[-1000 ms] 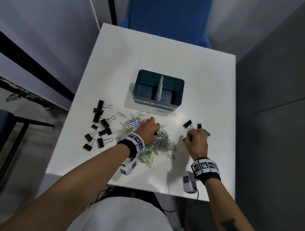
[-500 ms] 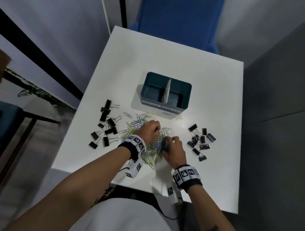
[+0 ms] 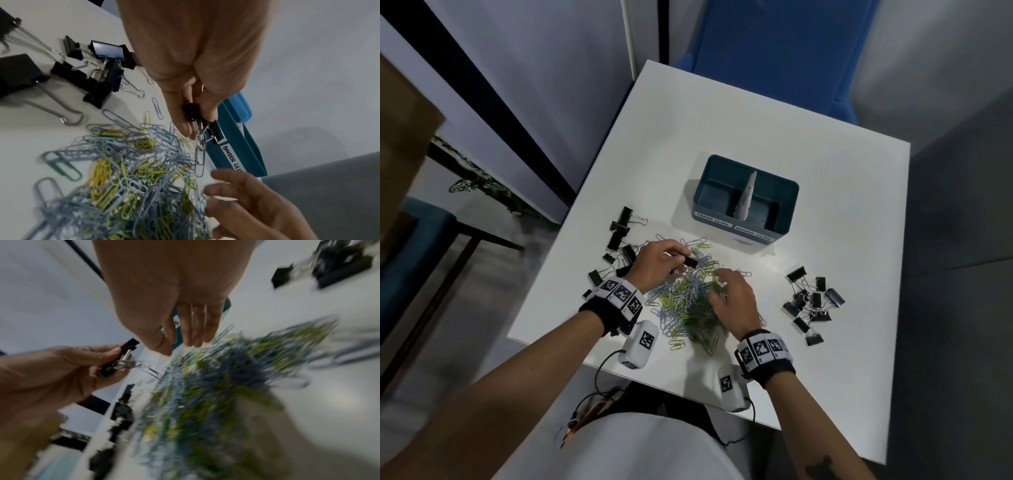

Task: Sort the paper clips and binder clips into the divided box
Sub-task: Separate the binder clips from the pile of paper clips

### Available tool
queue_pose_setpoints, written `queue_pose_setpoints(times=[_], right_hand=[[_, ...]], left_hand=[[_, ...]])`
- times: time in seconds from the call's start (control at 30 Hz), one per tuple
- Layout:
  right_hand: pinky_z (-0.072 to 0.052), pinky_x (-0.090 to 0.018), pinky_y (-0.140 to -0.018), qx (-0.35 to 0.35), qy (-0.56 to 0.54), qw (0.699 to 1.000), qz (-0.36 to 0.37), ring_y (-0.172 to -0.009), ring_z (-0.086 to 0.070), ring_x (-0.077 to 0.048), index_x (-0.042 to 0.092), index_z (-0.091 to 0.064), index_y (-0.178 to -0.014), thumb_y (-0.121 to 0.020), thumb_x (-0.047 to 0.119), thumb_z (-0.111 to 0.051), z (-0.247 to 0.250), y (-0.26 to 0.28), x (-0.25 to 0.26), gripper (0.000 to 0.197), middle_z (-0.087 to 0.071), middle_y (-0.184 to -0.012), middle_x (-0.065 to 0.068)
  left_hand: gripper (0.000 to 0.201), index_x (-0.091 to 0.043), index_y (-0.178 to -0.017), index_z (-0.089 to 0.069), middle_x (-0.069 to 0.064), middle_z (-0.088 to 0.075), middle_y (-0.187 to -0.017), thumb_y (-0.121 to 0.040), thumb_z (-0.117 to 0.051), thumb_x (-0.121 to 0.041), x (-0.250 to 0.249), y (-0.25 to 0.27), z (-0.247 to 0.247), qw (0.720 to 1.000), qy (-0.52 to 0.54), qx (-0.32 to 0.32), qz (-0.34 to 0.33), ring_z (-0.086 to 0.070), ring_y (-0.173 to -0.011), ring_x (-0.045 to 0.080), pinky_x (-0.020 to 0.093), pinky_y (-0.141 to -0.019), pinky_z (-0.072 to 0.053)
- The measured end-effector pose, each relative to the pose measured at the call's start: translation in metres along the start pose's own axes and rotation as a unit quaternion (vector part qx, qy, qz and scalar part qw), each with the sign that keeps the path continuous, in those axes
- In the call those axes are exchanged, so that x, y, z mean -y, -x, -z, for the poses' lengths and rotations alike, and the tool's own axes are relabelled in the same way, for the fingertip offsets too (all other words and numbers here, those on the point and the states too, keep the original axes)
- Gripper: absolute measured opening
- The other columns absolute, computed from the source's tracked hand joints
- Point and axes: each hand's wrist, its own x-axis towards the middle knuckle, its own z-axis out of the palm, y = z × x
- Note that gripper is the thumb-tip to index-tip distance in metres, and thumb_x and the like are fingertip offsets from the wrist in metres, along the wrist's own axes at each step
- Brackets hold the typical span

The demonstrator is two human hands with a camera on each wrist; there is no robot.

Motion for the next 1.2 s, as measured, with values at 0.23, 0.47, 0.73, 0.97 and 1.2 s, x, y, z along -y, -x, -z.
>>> queue_pose_setpoints(times=[0.23,0.47,0.73,0.97,1.2], right_hand=[[-0.051,-0.023,-0.066,0.046,-0.364,0.921,-0.131,-0.071,-0.067,-0.011,0.002,-0.070,-0.105,-0.086,0.002,-0.068,-0.007,-0.008,0.034,0.019,-0.073,-0.089,-0.008],[-0.053,-0.043,-0.062,0.037,-0.287,0.954,-0.075,-0.062,-0.060,-0.021,0.002,-0.074,-0.083,-0.087,0.017,-0.071,0.002,-0.005,0.017,0.015,-0.069,-0.069,-0.017],[-0.043,-0.020,-0.058,0.001,-0.326,0.942,-0.075,-0.059,-0.055,-0.004,0.005,-0.070,-0.092,-0.094,0.013,-0.061,0.017,0.005,0.006,0.012,-0.063,-0.065,0.008],[-0.040,-0.020,-0.055,-0.004,-0.388,0.916,-0.107,-0.059,-0.049,-0.012,0.002,-0.066,-0.090,-0.097,0.009,-0.055,0.028,0.007,0.005,0.015,-0.060,-0.069,-0.007],[-0.040,-0.022,-0.056,0.000,-0.379,0.918,-0.120,-0.061,-0.051,-0.009,0.011,-0.070,-0.086,-0.096,0.010,-0.058,0.030,0.009,-0.002,0.016,-0.062,-0.070,-0.004]], left_hand=[[0.018,-0.007,-0.098,-0.070,0.000,-0.069,-0.090,-0.086,-0.062,0.004,-0.008,0.014,-0.022,0.995,0.082,-0.037,-0.035,-0.069,-0.082,0.011,0.018,-0.067,-0.052],[0.018,-0.010,-0.099,-0.069,-0.001,-0.067,-0.089,-0.089,-0.060,0.002,-0.008,0.012,-0.033,0.994,0.087,-0.047,-0.052,-0.069,-0.075,0.016,0.027,-0.062,-0.058],[0.027,-0.012,-0.120,-0.061,0.007,-0.061,-0.084,-0.096,-0.050,-0.003,-0.009,0.016,-0.031,0.997,0.043,0.064,0.028,-0.057,-0.054,0.004,0.018,-0.039,-0.040],[0.023,-0.015,-0.112,-0.066,0.001,-0.064,-0.082,-0.092,-0.058,-0.006,-0.004,0.012,-0.013,0.994,-0.072,0.087,0.006,-0.052,-0.050,0.000,0.018,-0.043,-0.040],[0.021,-0.013,-0.096,-0.068,0.009,-0.067,-0.094,-0.089,-0.052,0.000,0.029,-0.003,0.044,0.963,-0.250,-0.097,0.017,-0.061,-0.078,0.022,0.029,-0.065,-0.049]])
